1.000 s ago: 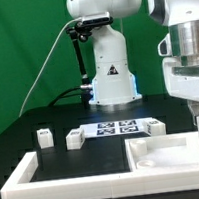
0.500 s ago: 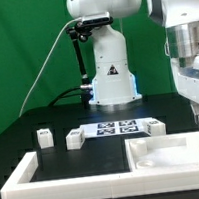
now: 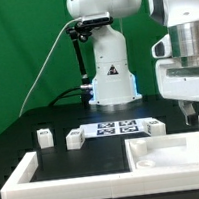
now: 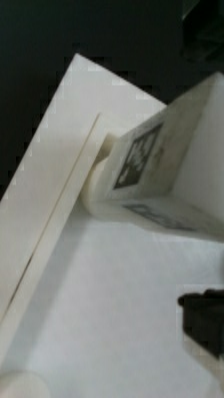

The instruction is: Assemble one leg

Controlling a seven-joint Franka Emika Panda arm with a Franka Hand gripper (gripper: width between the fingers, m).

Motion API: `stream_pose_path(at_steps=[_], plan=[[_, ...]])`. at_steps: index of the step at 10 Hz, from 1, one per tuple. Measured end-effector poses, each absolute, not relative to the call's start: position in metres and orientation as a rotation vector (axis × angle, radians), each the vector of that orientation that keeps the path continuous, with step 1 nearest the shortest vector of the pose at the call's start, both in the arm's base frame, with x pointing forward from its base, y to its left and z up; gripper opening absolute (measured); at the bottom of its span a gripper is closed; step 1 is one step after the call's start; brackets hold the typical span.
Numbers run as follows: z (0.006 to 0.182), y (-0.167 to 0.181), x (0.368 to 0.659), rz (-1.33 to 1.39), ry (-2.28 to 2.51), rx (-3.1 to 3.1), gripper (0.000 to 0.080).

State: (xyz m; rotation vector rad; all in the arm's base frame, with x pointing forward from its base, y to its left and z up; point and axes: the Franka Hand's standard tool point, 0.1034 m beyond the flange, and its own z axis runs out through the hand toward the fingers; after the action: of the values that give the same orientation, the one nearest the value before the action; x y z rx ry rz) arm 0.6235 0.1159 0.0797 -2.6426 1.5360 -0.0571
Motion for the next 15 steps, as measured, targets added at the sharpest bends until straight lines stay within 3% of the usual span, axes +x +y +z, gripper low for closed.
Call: stream_pose_path(at_steps=[11, 14, 15], plan=[[0.0794, 0.1209, 0.6288, -0.200, -0.008, -3.109, 0.0649], [0.0794, 0.1190, 0.6291, -0.204, -0.130, -3.126, 0.0649], [0.0794, 0.1189, 0.6292, -0.204, -0.130, -3.127, 0.0521]])
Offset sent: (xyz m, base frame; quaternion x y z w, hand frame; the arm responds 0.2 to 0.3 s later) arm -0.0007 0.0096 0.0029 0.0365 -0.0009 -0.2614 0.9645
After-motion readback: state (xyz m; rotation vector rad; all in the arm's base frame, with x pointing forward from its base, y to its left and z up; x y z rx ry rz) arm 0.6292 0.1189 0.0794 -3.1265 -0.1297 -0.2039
